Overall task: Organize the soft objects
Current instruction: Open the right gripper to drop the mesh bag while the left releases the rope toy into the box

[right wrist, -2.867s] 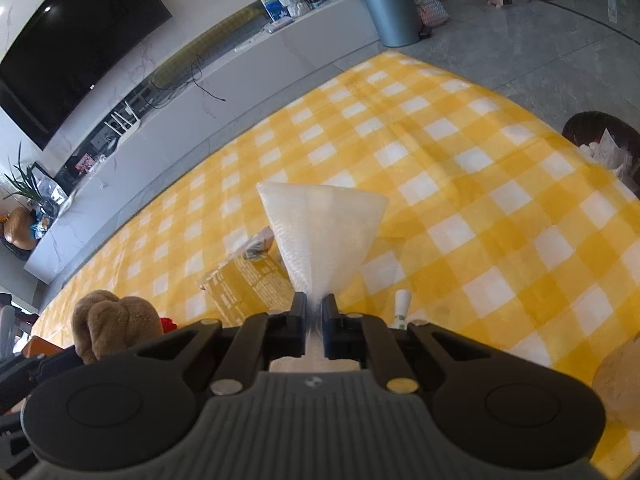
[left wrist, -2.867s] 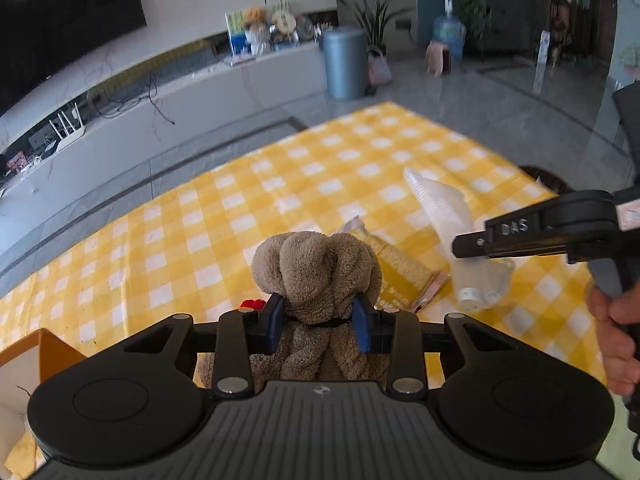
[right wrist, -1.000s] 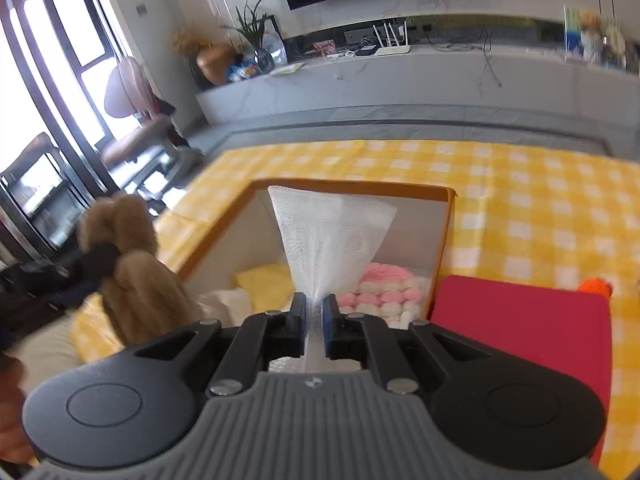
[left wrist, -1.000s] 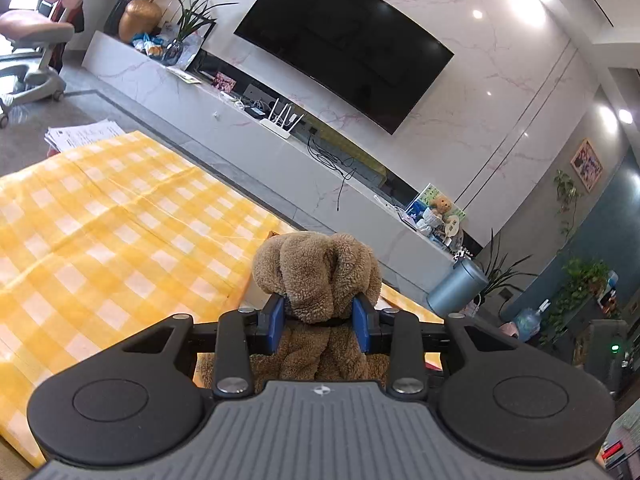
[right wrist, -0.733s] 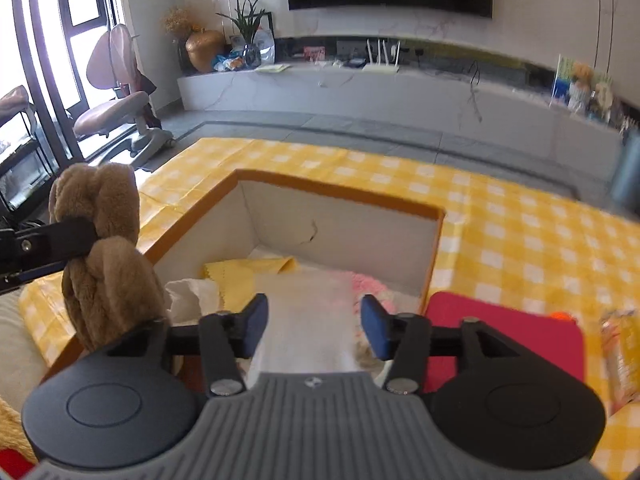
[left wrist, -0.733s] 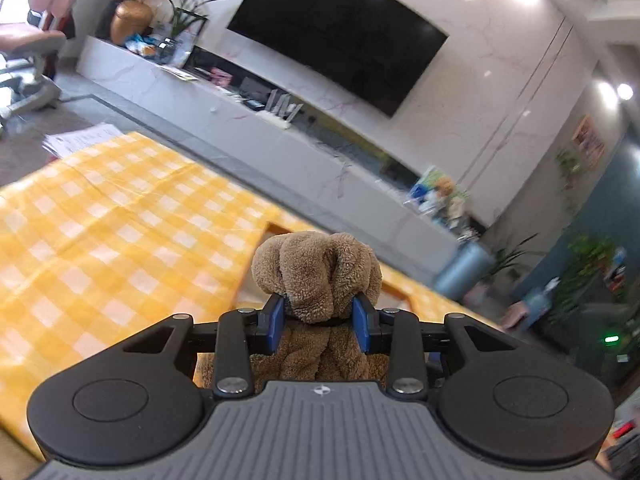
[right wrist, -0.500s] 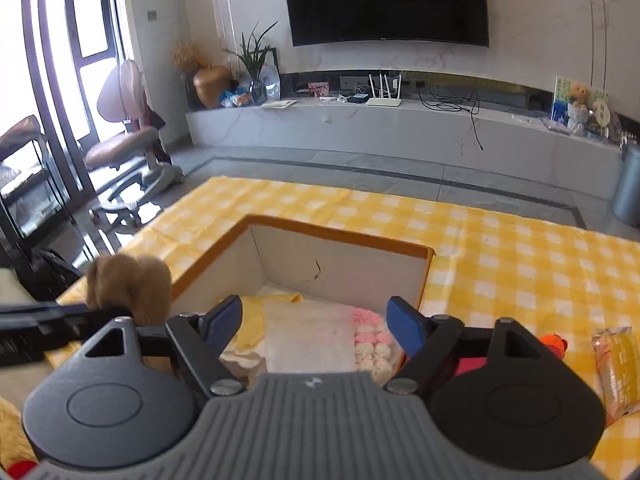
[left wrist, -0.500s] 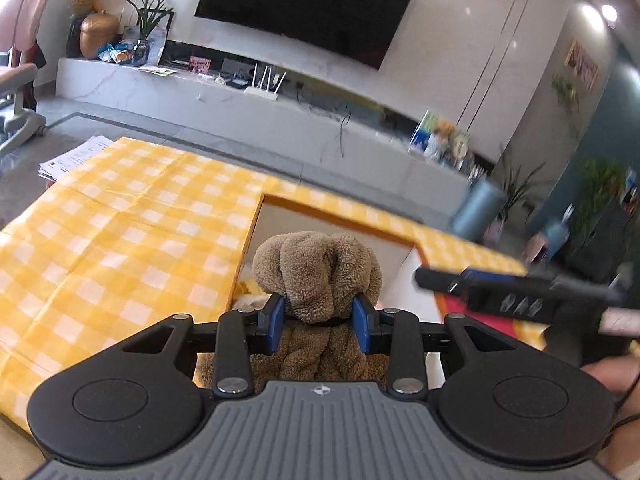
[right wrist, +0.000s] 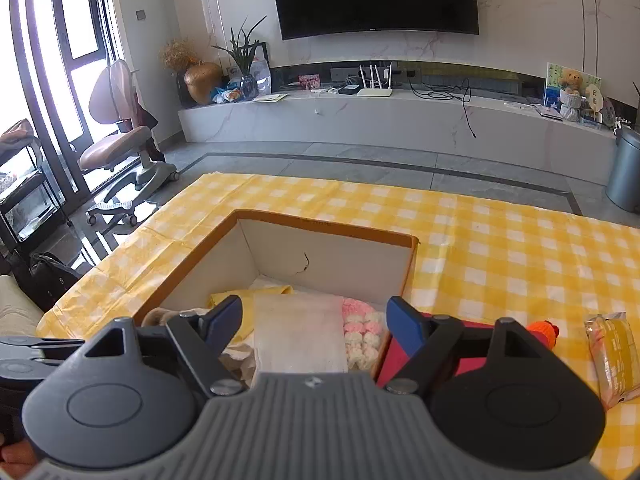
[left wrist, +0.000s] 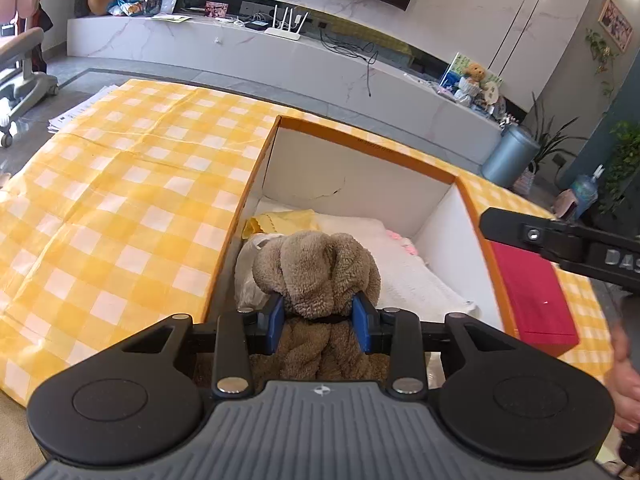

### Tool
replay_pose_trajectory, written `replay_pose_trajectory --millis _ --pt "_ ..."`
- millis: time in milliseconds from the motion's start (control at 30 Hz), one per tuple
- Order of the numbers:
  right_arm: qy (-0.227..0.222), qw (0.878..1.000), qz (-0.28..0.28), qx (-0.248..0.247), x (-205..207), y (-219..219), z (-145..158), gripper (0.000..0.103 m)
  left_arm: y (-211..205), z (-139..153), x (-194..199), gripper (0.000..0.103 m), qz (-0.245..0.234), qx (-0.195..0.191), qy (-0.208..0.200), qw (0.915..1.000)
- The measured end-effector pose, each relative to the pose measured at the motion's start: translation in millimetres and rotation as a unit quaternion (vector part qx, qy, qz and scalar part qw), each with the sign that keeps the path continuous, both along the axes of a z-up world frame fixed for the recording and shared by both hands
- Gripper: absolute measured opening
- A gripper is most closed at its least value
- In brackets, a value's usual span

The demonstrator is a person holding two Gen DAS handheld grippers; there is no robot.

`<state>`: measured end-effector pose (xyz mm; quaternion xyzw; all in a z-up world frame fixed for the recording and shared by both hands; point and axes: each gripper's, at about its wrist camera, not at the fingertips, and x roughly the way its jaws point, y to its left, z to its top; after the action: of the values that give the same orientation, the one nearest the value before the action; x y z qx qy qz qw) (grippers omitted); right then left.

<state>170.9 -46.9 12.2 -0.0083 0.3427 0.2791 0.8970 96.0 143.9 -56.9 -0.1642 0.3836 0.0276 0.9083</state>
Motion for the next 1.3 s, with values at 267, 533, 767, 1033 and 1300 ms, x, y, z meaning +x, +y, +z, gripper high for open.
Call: replay_pose_trajectory --millis 267,533,767,1033,1300 --pt "0.010 1.000 0.010 0.001 -4 -1 0 0.076 -33 -14 33 0.040 0.001 0.085 0.030 0.9960" --pt "0.004 1.000 0.004 0.009 -8 -9 7 0.075 -45 -10 30 0.047 0.010 0.122 0.014 0.9923" --pt "-0.002 1.000 -0.002 0.022 -17 -19 15 0.075 -54 17 8 0.081 0.011 0.144 -0.041 0.9887" --pt "-0.007 0.999 -0.011 0.032 -23 -29 21 0.077 -57 53 -20 0.090 0.036 0.167 -0.116 0.9784" --pt "-0.029 0.999 -0.012 0.033 -29 -36 33 0.078 -60 89 -48 0.084 0.053 0.123 -0.166 0.9770"
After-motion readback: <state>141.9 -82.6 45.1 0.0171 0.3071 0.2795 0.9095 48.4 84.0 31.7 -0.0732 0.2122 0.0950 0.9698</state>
